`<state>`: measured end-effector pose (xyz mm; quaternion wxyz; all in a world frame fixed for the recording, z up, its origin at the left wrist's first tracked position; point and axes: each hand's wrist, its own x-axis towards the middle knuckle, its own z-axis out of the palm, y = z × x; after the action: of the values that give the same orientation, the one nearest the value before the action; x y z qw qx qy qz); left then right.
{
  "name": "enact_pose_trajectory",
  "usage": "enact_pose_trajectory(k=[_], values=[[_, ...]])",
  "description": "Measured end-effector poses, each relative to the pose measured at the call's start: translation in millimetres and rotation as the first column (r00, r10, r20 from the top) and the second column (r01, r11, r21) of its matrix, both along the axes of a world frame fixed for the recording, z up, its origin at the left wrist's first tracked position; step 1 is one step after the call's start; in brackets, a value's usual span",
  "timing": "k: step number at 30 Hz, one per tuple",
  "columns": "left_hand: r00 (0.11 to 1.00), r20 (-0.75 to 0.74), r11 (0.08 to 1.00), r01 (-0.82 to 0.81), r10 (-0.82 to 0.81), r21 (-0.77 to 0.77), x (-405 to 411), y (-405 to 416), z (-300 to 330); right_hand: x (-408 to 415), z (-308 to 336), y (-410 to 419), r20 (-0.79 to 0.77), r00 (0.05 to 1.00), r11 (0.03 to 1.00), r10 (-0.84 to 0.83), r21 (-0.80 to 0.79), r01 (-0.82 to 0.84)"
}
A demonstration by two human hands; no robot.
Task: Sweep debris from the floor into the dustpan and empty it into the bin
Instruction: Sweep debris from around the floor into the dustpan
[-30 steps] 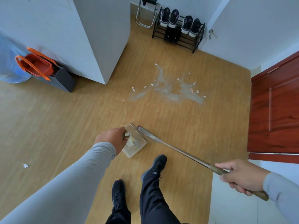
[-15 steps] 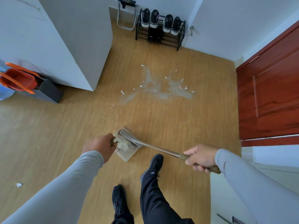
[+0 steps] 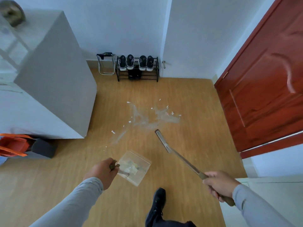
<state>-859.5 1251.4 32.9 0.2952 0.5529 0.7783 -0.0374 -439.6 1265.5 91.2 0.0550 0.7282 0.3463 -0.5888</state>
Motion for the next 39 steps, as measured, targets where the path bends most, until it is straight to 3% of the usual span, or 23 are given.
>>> enact_pose_trajectory(k=[8,16,28,39], values=[[0.998,0.018,0.998,0.051,-0.052,0.046,55.4,82.1,29.9,49.6,-1.0,64.6,0.038,0.965,0.963,-0.26,0.077,0.256],[0.992,0.024,0.99,0.125,-0.127,0.067,78.4,176.2,27.0,68.1,7.6,130.6,0.117,0.92,0.927,-0.374,0.038,0.372],[0.978,0.115,0.983,0.167,-0.174,0.07,104.5,293.5,12.5,83.2,23.4,234.4,0.224,0.869,0.886,-0.441,-0.049,0.462],[0.994,0.058,0.995,0.097,-0.097,-0.005,173.6,362.4,6.0,180.0,-26.3,375.1,0.237,0.879,0.908,-0.414,0.038,0.418]])
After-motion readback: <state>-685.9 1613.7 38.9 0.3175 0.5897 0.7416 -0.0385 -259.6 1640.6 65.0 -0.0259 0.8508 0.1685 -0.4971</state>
